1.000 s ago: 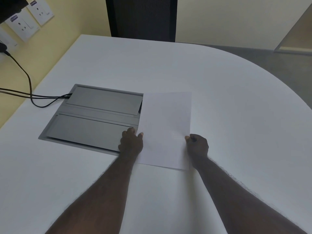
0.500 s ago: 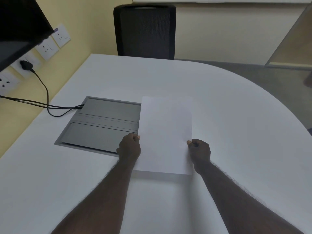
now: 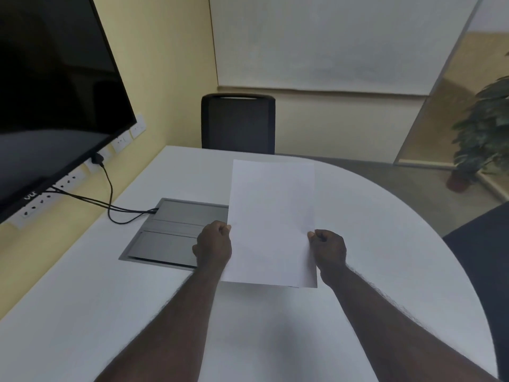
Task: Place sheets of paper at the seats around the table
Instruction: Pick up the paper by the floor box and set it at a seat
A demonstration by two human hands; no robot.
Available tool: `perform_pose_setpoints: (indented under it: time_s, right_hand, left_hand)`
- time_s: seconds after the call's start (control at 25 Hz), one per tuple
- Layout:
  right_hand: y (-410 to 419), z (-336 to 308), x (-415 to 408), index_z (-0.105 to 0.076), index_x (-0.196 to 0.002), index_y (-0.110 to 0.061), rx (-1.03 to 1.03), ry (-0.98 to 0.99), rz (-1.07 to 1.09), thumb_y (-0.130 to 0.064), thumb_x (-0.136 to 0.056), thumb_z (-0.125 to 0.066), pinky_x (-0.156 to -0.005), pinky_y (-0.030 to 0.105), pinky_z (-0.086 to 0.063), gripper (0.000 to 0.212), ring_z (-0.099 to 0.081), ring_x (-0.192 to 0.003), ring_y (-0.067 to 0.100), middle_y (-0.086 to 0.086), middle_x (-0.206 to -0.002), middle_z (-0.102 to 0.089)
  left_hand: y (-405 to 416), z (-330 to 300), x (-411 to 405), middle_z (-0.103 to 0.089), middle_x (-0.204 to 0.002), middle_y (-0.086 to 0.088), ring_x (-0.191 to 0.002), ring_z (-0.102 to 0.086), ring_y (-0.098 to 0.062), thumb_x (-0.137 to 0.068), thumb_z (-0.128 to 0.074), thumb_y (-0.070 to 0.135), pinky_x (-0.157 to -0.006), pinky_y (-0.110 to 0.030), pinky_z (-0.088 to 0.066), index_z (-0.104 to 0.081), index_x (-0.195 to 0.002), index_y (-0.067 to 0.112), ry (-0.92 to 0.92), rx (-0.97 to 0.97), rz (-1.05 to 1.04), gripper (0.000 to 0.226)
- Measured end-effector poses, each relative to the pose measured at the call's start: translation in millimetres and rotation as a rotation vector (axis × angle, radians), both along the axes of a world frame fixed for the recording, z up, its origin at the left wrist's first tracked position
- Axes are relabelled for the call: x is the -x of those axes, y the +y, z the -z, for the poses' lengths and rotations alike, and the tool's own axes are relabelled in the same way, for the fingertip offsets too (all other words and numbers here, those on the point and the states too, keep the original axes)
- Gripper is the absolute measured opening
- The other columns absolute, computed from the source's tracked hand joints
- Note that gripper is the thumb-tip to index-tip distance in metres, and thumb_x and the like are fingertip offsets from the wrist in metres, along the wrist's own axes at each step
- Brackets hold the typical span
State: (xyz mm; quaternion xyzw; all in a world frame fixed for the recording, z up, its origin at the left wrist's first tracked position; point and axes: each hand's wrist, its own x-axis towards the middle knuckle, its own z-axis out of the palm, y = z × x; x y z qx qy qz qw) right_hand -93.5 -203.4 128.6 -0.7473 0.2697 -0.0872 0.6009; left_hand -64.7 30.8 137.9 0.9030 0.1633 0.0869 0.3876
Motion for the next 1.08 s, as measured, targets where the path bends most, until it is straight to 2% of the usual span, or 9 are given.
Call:
perform_pose_setpoints:
  time_s: [0.08, 0.16, 0.24, 0.32, 0.4, 0.48, 0.72, 0.88, 1.08]
  right_hand:
    - [2, -17, 16, -0.064, -0.088, 0.009, -0.006, -0.029, 0.011, -0.017, -0.09, -0.06, -0.071, 0.03, -0.038, 0.026, -0.044, -0.074, 0.018, 0.01, -0.075, -0.05]
    - [4, -34, 34, -0.059, -0.077, 0.007, 0.003, -0.059, -0.001, -0.016, -0.09, -0.059, -0.069, 0.031, -0.033, 0.027, -0.039, -0.073, 0.019, 0.02, -0.074, -0.04]
    - [4, -49, 49, -0.052, -0.069, -0.006, 0.012, -0.083, -0.021, -0.016, -0.09, -0.058, -0.068, 0.031, -0.026, 0.024, -0.032, -0.072, 0.02, 0.012, -0.073, -0.035]
    - [4, -62, 63, -0.051, -0.07, 0.0, 0.022, -0.103, -0.021, -0.016, -0.09, -0.058, -0.068, 0.031, -0.026, 0.026, -0.032, -0.072, 0.02, 0.007, -0.074, -0.039]
    - [3, -70, 76, -0.053, -0.083, 0.014, 0.026, -0.12, -0.001, -0.017, -0.089, -0.058, -0.068, 0.031, -0.028, 0.032, -0.035, -0.072, 0.018, 0.005, -0.075, -0.042]
    - [1, -76, 91, -0.055, -0.09, 0.015, 0.031, -0.137, 0.017, -0.017, -0.089, -0.059, -0.068, 0.03, -0.03, 0.033, -0.037, -0.072, 0.017, 0.004, -0.075, -0.044]
    - [1, -92, 158, -0.065, -0.083, 0.004, -0.018, -0.166, 0.038, -0.02, -0.089, -0.06, -0.068, 0.031, -0.039, 0.025, -0.047, -0.07, 0.019, 0.002, -0.075, -0.057]
    - [9, -103, 211, -0.071, -0.081, -0.008, -0.024, -0.197, 0.04, -0.021, -0.09, -0.061, -0.066, 0.029, -0.042, 0.018, -0.055, -0.071, 0.019, 0.0, -0.078, -0.066]
    - [30, -112, 265, -0.07, -0.08, -0.008, -0.017, -0.202, 0.033, -0.02, -0.09, -0.06, -0.066, 0.029, -0.042, 0.019, -0.054, -0.07, 0.019, -0.001, -0.076, -0.065]
  left_hand:
    - [2, -17, 14, -0.068, -0.1, -0.002, -0.096, -0.059, -0.028, -0.096, -0.051, 0.027, -0.081, -0.037, -0.032, -0.064, -0.089, 0.021, -0.033, 0.002, 0.011, 0.016]
    - [4, -34, 29, -0.068, -0.1, -0.002, -0.096, -0.059, -0.028, -0.096, -0.051, 0.028, -0.082, -0.038, -0.033, -0.064, -0.089, 0.02, -0.066, 0.011, 0.023, 0.017]
    - [6, -48, 42, -0.068, -0.103, -0.001, -0.099, -0.058, -0.028, -0.096, -0.051, 0.029, -0.085, -0.039, -0.035, -0.065, -0.093, 0.02, -0.089, 0.013, 0.028, 0.018]
    - [7, -60, 56, -0.068, -0.107, -0.001, -0.101, -0.058, -0.028, -0.096, -0.051, 0.029, -0.086, -0.04, -0.035, -0.067, -0.098, 0.019, -0.116, 0.016, 0.034, 0.019]
    - [6, -69, 71, -0.068, -0.107, -0.001, -0.102, -0.058, -0.028, -0.097, -0.05, 0.028, -0.083, -0.039, -0.033, -0.066, -0.1, 0.019, -0.143, 0.018, 0.046, 0.019]
    - [4, -77, 88, -0.068, -0.106, -0.002, -0.1, -0.058, -0.028, -0.097, -0.05, 0.027, -0.081, -0.039, -0.032, -0.066, -0.098, 0.019, -0.16, 0.014, 0.057, 0.018]
    - [7, -94, 154, -0.068, -0.102, 0.0, -0.087, -0.05, -0.021, -0.097, -0.049, 0.028, -0.08, -0.037, -0.031, -0.062, -0.09, 0.021, -0.197, 0.014, 0.063, 0.017]
    - [16, -102, 206, -0.067, -0.102, 0.001, -0.086, -0.05, -0.021, -0.097, -0.05, 0.029, -0.079, -0.036, -0.03, -0.065, -0.095, 0.02, -0.249, 0.004, 0.06, 0.018]
    - [38, -117, 264, -0.068, -0.098, -0.002, -0.083, -0.05, -0.022, -0.096, -0.05, 0.029, -0.079, -0.038, -0.031, -0.059, -0.084, 0.024, -0.244, 0.026, 0.06, 0.016]
